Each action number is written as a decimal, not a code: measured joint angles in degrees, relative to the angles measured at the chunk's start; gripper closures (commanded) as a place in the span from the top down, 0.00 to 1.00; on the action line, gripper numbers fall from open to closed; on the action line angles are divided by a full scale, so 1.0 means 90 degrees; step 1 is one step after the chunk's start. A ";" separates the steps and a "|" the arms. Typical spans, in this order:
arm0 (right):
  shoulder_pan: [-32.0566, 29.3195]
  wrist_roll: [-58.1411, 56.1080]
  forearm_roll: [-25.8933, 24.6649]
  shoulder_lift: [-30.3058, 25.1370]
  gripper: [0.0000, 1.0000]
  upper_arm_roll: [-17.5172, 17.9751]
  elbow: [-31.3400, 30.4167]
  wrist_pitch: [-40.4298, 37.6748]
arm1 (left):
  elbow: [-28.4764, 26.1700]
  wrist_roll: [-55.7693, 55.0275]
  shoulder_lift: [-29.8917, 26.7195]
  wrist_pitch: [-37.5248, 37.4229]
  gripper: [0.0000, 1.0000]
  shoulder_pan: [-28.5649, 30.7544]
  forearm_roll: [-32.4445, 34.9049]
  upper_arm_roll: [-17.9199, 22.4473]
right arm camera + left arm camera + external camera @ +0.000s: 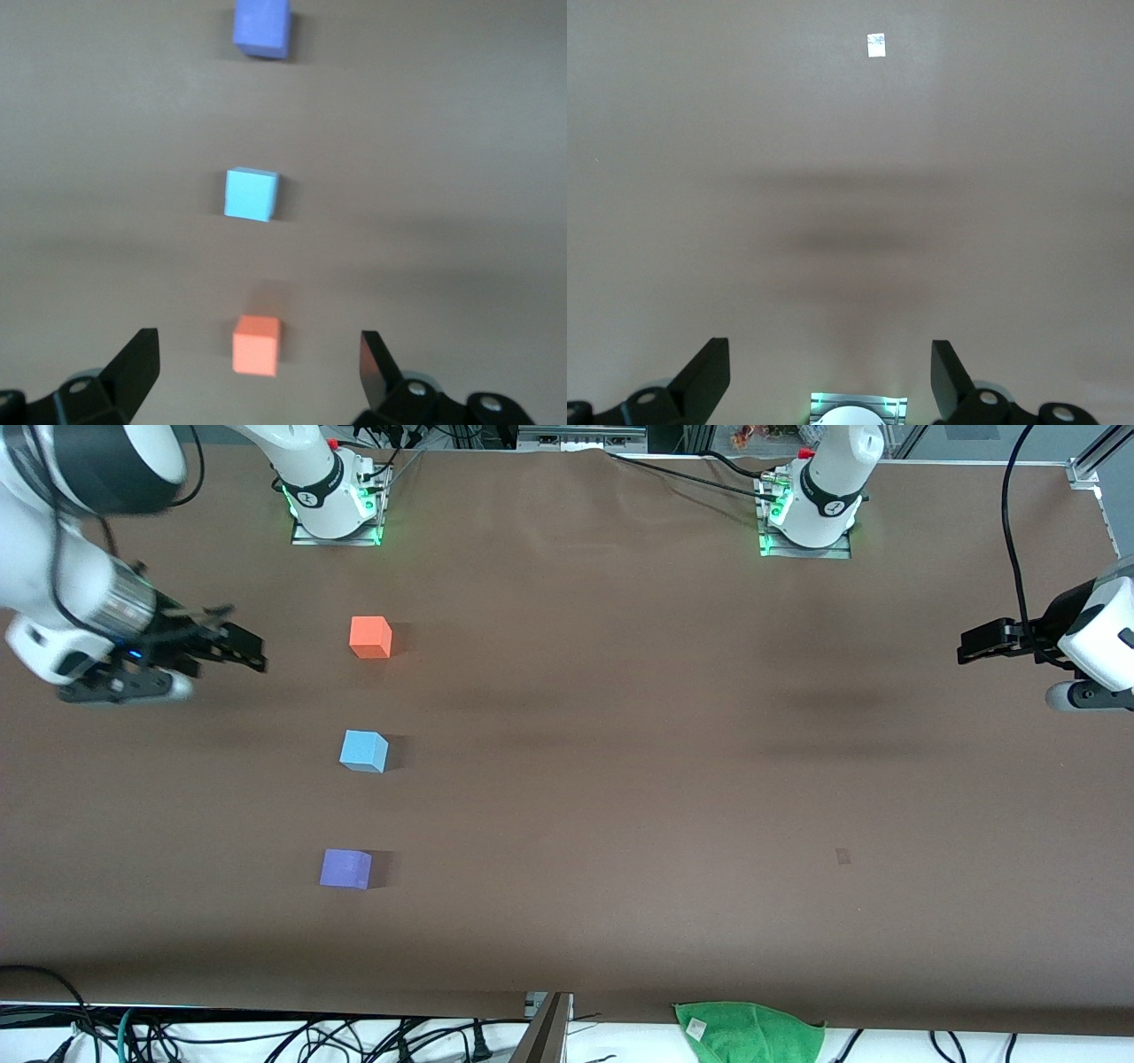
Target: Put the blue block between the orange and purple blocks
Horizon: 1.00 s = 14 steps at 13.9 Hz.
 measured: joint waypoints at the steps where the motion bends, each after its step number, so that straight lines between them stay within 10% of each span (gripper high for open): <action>1: 0.0004 -0.0004 -0.0072 0.0008 1.00 0.0005 0.0316 -0.0347 | 0.0000 0.0000 0.0003 0.0000 1.00 -0.0001 0.0000 -0.0003; 14: -0.0001 0.0009 -0.0084 -0.0349 1.00 -0.0242 0.0413 -0.1026 | 0.0005 0.0000 0.0008 0.0000 1.00 -0.0003 0.0000 -0.0024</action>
